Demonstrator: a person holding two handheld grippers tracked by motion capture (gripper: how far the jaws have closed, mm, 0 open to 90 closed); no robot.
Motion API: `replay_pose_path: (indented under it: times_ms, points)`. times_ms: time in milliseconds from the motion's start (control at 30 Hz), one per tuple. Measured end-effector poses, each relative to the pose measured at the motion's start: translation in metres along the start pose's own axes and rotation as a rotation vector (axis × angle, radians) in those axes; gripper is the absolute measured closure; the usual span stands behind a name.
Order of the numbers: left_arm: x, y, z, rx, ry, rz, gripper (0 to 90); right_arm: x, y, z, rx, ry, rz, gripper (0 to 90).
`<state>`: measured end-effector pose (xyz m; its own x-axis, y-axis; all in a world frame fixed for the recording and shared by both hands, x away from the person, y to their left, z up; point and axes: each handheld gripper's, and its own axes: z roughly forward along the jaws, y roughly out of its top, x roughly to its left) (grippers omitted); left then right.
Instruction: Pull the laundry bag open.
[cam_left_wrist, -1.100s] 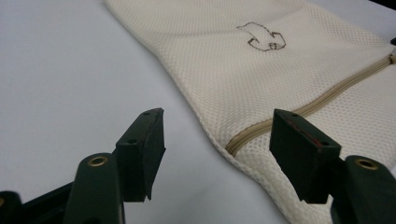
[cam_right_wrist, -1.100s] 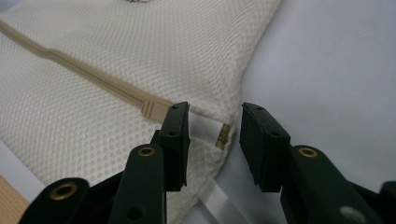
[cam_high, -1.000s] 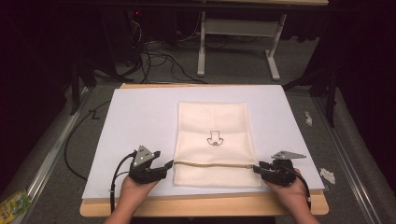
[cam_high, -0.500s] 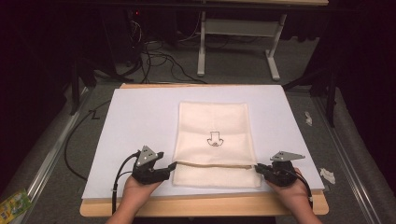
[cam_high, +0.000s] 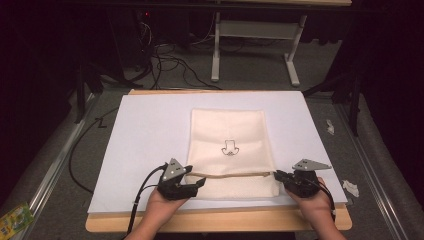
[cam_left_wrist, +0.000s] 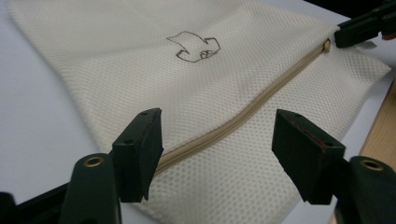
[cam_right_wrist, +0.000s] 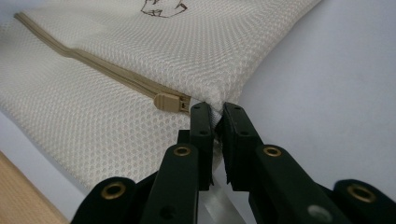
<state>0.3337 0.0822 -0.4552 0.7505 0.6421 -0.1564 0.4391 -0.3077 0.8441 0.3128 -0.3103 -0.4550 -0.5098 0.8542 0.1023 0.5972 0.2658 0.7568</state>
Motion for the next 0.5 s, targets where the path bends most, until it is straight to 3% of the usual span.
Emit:
replay_pose_path:
  times_ms: [200, 267, 500]
  points:
    - [-0.026, 0.007, 0.031, -0.013, -0.069, -0.029, 35.3, -0.001, 0.001, -0.002, -0.012, 0.02, 0.001, 84.2]
    - [-0.035, 0.013, 0.041, -0.046, -0.1, -0.027, 36.7, -0.002, 0.001, -0.003, -0.013, 0.028, 0.002, 84.1]
    - [-0.059, 0.026, 0.069, -0.044, -0.123, -0.003, 38.2, -0.003, 0.001, -0.003, -0.022, 0.027, -0.011, 84.0]
